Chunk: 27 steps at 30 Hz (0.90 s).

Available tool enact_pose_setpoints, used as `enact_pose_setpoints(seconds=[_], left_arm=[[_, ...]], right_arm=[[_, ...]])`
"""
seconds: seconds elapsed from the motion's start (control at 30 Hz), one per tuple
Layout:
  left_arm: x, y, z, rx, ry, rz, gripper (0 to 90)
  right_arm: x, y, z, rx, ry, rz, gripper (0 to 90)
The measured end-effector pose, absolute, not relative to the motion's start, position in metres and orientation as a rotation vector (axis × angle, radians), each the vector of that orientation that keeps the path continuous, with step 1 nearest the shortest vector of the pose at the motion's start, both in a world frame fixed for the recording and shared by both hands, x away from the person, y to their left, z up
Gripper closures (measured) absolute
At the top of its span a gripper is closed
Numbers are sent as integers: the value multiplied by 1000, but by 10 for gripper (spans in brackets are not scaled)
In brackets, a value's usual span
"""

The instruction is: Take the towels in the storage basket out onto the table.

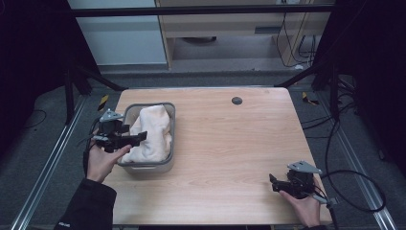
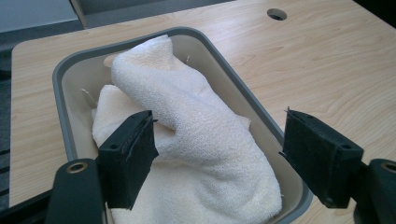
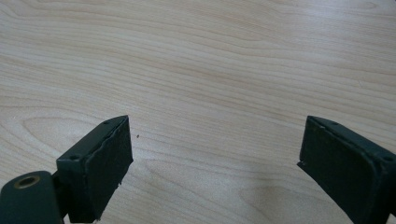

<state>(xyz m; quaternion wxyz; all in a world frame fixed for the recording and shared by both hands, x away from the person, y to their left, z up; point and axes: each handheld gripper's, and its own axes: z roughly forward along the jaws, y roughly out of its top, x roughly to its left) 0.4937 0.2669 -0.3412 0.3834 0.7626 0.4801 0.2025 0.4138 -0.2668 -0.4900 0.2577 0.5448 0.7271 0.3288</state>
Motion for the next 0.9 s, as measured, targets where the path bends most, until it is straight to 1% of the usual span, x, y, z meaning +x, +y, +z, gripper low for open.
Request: enact_pose_setpoints(seconds=[0.73, 0.9], left_arm=[[529, 251, -354, 2042, 1283, 483, 228], [535, 246, -358, 2084, 1292, 472, 199]], right_arm=[[415, -267, -490, 1473, 1988, 885, 79], [415, -267, -490, 1476, 1993, 885, 74]])
